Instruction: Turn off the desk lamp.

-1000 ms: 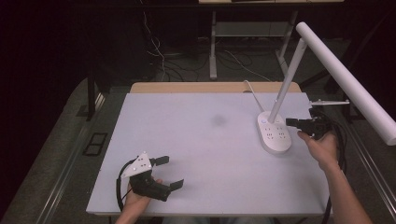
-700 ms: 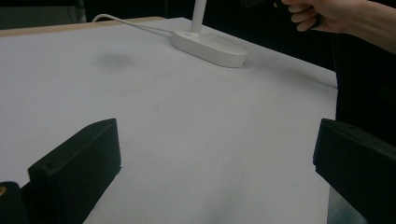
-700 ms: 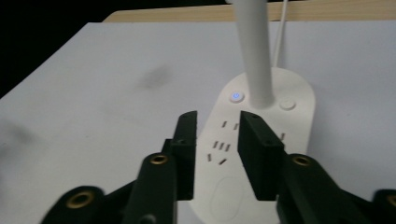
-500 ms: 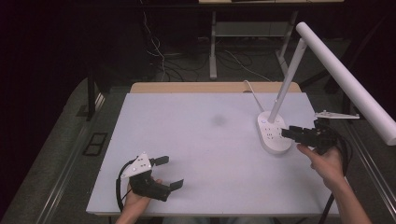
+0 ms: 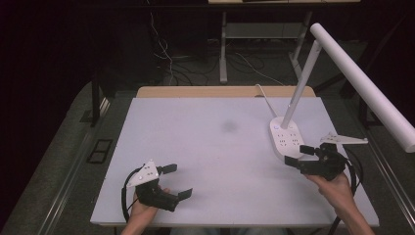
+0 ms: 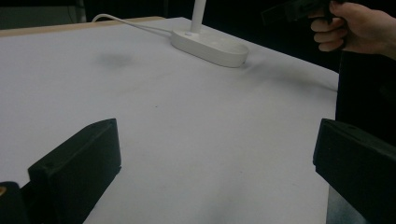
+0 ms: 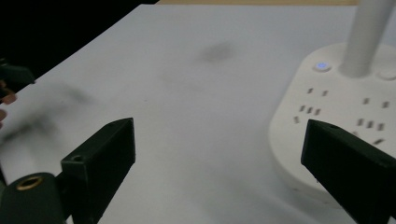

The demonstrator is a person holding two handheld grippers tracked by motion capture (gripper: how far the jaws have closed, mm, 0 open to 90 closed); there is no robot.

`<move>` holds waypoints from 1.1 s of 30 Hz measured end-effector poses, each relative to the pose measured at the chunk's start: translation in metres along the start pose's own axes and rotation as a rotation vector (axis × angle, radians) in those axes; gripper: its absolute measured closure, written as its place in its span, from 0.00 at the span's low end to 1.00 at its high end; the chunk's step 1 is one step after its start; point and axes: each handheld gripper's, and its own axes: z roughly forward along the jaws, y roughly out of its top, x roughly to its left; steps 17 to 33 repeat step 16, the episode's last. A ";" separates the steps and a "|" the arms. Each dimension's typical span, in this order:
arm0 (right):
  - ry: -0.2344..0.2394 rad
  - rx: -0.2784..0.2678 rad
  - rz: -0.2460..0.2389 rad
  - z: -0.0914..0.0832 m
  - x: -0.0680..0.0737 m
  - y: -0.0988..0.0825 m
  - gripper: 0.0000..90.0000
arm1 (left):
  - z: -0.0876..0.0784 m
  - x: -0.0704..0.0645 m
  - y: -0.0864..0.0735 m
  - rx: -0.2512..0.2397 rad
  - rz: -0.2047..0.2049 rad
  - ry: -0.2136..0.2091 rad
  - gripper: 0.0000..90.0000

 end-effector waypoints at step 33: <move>0.069 0.050 -0.040 0.012 0.027 -0.042 0.01 | 0.000 -0.001 0.000 0.001 -0.002 -0.001 0.00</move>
